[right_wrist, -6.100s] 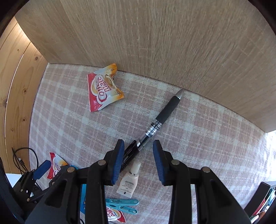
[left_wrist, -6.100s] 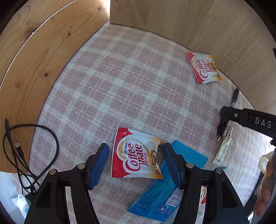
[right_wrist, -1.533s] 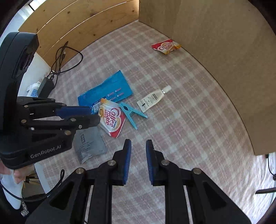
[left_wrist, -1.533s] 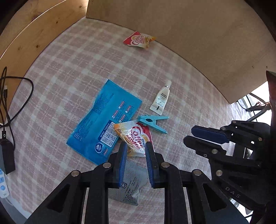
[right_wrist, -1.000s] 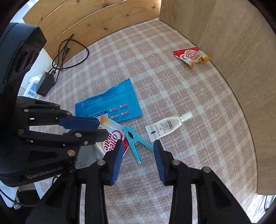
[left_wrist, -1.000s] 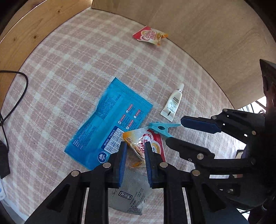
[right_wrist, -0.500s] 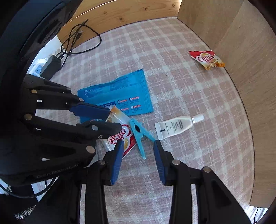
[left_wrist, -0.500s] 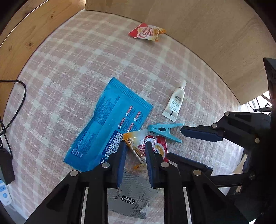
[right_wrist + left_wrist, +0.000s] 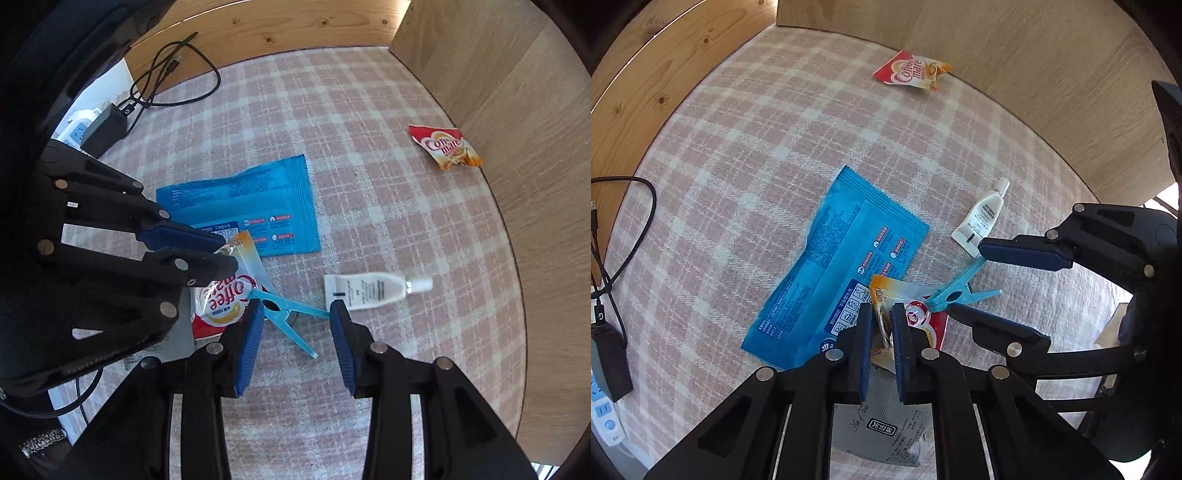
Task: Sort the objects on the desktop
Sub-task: 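Grasp a Coffee-mate sachet with the left tool while the right tool grasps the teal clothespin, then carry the sachet and clothespin to the black tray and release them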
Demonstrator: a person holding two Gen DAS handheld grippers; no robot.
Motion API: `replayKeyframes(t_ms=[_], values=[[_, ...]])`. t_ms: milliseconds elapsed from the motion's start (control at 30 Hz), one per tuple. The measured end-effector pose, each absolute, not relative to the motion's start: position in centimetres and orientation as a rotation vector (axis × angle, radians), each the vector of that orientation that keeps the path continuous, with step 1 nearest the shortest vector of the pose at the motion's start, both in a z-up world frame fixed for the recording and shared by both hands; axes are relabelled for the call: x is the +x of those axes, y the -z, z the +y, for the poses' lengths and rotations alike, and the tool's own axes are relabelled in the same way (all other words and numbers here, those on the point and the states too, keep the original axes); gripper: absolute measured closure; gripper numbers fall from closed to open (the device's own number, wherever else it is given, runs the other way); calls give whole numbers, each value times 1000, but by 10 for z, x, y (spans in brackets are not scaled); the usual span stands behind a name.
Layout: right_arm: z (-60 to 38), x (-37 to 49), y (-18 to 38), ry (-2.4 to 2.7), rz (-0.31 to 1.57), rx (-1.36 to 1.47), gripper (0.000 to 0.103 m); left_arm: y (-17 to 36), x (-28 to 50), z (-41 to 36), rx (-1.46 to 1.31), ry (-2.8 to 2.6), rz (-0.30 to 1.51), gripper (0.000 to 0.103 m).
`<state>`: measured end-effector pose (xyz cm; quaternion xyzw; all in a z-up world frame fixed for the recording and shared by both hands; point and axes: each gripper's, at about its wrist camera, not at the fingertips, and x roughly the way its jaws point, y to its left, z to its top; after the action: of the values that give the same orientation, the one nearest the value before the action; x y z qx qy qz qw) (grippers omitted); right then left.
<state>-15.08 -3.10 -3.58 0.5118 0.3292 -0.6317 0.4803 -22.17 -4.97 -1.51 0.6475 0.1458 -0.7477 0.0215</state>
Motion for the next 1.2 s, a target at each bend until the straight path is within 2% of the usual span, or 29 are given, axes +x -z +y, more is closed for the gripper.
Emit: replayKeyframes(t_ms=[200, 567, 667, 700, 733, 767, 900, 1200], values=[[-33, -146, 37, 1456, 790, 1257, 55, 18, -219, -56, 2004, 2315, 461, 94], [-35, -139, 42, 1455, 890, 1270, 55, 28, -214, -58, 2030, 2295, 517, 92], [-42, -131, 50, 1458, 958, 1242, 60, 29, -212, -58, 2031, 2304, 503, 92], [-41, -132, 48, 1466, 952, 1256, 65, 29, -211, -58, 2031, 2310, 503, 93], [-39, -134, 47, 1477, 928, 1280, 75, 30, -210, -59, 2030, 2315, 514, 94], [-36, -137, 45, 1481, 890, 1313, 78, 30, -208, -61, 2021, 2314, 536, 95], [-13, -136, 42, 1538, 809, 1379, 78, 28, -202, -65, 2004, 2315, 593, 96], [63, -136, 1, 1810, 549, 1587, 79, -12, -177, -17, 1994, 2441, 500, 98]])
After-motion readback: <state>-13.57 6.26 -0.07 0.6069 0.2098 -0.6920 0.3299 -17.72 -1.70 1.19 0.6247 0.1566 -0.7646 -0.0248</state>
